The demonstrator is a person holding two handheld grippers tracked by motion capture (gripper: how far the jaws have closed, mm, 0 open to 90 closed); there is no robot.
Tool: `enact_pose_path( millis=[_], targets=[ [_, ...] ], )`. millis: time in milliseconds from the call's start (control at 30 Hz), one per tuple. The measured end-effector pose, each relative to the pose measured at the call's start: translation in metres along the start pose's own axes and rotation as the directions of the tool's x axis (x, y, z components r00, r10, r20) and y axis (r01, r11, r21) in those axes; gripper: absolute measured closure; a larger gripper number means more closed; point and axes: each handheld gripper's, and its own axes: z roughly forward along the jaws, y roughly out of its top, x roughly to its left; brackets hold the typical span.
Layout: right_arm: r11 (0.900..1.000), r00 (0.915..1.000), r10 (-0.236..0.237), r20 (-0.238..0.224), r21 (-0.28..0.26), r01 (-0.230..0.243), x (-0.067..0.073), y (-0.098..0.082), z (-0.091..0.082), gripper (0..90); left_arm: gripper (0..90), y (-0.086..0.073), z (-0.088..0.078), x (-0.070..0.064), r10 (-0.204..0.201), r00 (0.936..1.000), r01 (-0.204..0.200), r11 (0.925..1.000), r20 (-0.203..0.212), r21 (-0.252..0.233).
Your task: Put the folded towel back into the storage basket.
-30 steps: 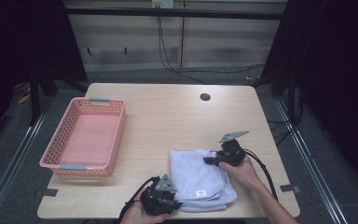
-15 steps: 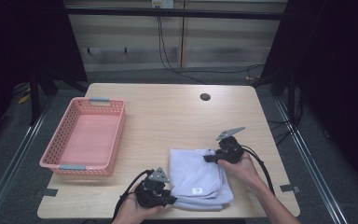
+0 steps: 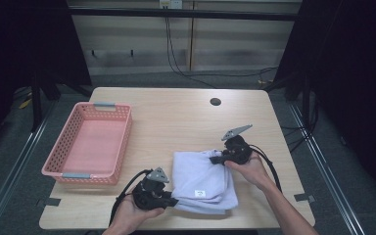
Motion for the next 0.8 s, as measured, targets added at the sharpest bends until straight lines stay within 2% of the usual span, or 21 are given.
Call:
enact_pose_path(
  millis=[267, 367, 467, 567, 633, 800],
  targets=[
    [1.000, 0.9998, -0.016, 0.007, 0.005, 0.016, 0.000, 0.015, -0.008, 72.8, 72.9, 0.013, -0.015, 0.004, -0.004, 1.0000, 0.004, 1.0000, 0.006, -0.009],
    [1.000, 0.9997, -0.025, -0.002, 0.004, 0.025, 0.000, 0.021, -0.009, 72.8, 72.9, 0.015, -0.020, 0.005, 0.003, 1.0000, -0.003, 0.9999, 0.003, -0.010],
    [1.000, 0.9996, -0.010, -0.026, -0.006, 0.010, -0.004, 0.025, -0.012, 72.8, 72.8, 0.017, -0.026, 0.006, 0.000, 0.9999, 0.000, 1.0000, -0.016, -0.009],
    [1.000, 0.9995, -0.016, -0.028, 0.003, 0.016, -0.004, 0.031, -0.012, 72.9, 72.9, 0.021, -0.032, 0.008, -0.001, 0.9998, 0.000, 0.9996, -0.019, -0.029],
    [1.000, 0.9992, -0.001, -0.039, -0.012, 0.001, -0.005, 0.034, -0.013, 72.9, 72.8, 0.022, -0.036, 0.008, 0.001, 0.9996, -0.002, 0.9992, -0.030, -0.039],
    [1.000, 0.9985, -0.011, -0.054, 0.005, 0.011, -0.007, 0.044, -0.014, 72.9, 72.8, 0.024, -0.041, 0.010, 0.004, 0.9992, -0.005, 0.9994, -0.040, -0.035]
  ],
)
